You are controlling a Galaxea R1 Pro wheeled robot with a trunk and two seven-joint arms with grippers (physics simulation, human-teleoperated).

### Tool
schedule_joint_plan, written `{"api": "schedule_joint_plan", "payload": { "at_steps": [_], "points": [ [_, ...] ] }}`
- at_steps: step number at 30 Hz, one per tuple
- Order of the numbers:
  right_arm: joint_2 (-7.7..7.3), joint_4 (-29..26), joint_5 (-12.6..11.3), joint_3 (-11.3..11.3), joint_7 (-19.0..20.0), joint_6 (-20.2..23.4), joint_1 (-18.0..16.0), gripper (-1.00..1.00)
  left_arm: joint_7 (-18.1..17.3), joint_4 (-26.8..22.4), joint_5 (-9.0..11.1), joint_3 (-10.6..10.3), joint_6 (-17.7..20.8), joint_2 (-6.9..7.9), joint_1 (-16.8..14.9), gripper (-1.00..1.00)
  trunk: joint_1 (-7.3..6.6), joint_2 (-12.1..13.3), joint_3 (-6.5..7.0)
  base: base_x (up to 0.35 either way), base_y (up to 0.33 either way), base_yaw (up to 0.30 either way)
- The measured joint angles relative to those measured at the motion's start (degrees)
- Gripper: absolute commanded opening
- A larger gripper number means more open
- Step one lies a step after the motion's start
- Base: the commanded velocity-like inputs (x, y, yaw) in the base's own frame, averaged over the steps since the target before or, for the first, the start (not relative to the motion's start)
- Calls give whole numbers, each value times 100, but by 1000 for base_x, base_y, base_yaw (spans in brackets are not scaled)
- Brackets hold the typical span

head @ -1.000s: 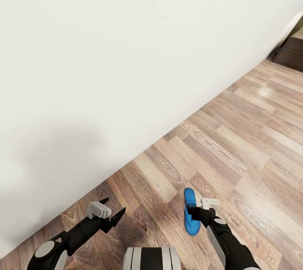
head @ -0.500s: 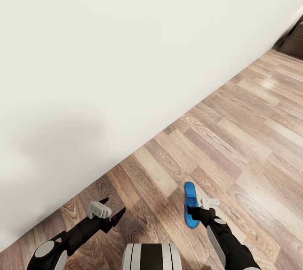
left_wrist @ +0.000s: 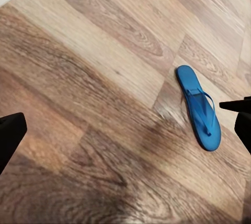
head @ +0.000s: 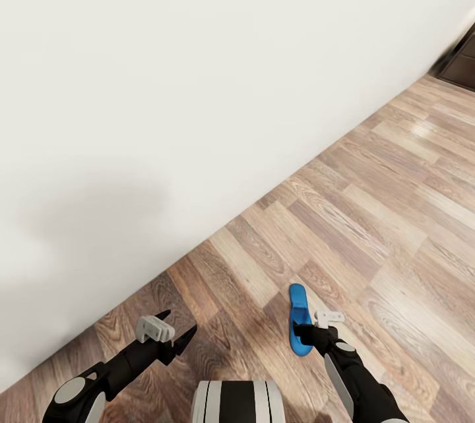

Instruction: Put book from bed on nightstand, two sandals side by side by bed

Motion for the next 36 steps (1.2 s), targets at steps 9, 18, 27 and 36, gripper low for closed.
{"api": "schedule_joint_plan", "payload": {
  "at_steps": [9, 18, 27, 36],
  "points": [
    [0, 0, 0, 0, 0, 0, -1, 100, -3, -4, -1, -3, 0, 0, 0, 100, 21, -11, -177, 0, 0, 0],
    [0, 0, 0, 0, 0, 0, -1, 100, -14, -10, 4, -3, 0, 0, 0, 100, 21, -11, -177, 0, 0, 0],
    [0, 0, 0, 0, 0, 0, -3, 100, -33, -46, 5, 0, 0, 0, 1, 100, 21, -11, -177, 0, 0, 0],
    [0, 0, 0, 0, 0, 0, -3, 100, -30, -44, 5, 0, 0, 0, 0, 100, 19, -11, -177, 65, 0, 0]
  ]
}}
